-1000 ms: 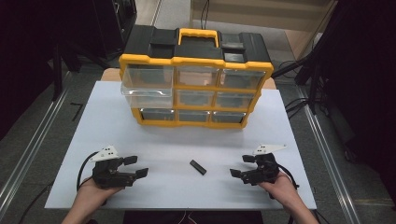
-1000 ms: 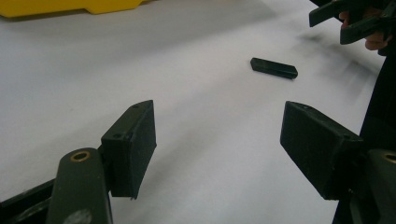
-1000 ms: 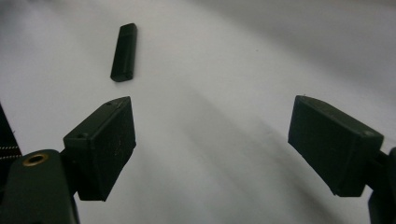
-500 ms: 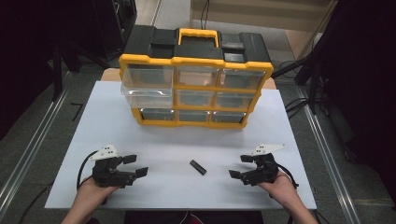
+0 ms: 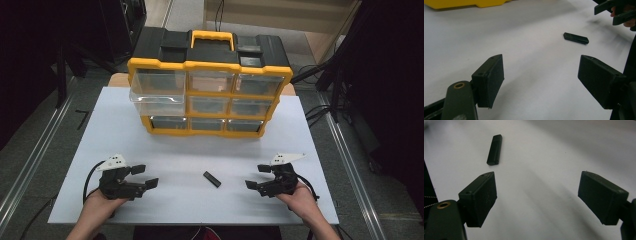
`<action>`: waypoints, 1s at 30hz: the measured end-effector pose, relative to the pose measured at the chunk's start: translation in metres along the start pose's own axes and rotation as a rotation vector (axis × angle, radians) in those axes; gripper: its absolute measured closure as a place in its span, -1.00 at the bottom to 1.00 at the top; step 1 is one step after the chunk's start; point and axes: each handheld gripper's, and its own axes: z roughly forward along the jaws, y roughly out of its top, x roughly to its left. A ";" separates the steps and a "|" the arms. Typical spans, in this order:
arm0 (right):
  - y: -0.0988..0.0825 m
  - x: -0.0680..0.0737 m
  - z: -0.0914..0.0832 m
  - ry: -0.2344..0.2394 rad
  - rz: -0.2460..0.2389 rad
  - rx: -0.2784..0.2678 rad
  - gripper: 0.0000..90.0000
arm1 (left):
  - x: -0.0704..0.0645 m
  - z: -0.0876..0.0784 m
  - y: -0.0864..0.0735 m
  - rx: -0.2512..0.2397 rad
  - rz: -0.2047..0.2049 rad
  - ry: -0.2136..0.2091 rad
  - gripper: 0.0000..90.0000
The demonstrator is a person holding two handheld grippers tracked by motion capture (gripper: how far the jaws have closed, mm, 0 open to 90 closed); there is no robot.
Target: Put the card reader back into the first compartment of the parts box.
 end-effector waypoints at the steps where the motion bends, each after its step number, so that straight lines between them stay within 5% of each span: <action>1: 0.000 0.000 0.000 0.002 0.000 -0.001 -0.69 | 0.000 0.000 0.001 -0.001 -0.005 -0.002 -0.50; 13: -0.002 0.003 -0.004 0.008 0.005 -0.015 -0.69 | -0.005 0.000 0.001 0.001 0.036 -0.011 -0.50; 30: 0.003 0.004 -0.005 0.030 0.021 -0.021 -0.69 | -0.004 -0.001 0.001 -0.015 0.023 -0.006 -0.50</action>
